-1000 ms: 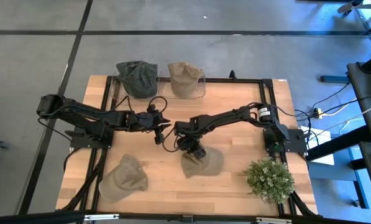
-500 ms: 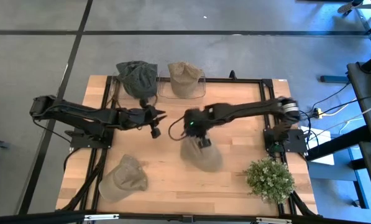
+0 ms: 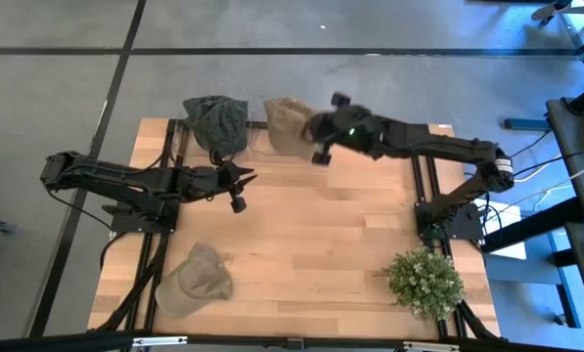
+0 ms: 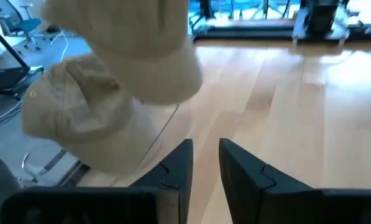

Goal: Pick & Place hat
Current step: Put the right brown cap into the right transparent bin

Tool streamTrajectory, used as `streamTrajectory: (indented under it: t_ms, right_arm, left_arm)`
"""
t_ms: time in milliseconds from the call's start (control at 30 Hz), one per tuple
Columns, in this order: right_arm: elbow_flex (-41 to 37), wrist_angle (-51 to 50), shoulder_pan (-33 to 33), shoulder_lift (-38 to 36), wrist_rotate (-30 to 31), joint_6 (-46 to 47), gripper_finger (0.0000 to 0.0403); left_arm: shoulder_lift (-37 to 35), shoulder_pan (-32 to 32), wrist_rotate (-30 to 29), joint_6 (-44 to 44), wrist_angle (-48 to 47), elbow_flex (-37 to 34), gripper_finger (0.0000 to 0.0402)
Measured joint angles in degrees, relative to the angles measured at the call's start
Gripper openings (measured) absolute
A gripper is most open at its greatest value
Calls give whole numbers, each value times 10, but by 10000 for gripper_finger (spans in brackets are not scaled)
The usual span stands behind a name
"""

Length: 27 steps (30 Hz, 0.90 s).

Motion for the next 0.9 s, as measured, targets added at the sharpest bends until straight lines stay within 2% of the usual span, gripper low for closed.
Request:
streamTrajectory:
  t_ms: [167, 433, 900]
  right_arm:
    - [1, 58, -52, -6, -16, -33, 43]
    - [1, 115, -104, 11, -110, -27, 43]
    - [1, 136, -144, 104, -112, -12, 44]
  left_arm:
    - [1, 0, -1, 0, -10, 0, 75]
    - [1, 0, -3, 0, -26, 0, 75]
    - [1, 0, -12, 0, -57, 0, 75]
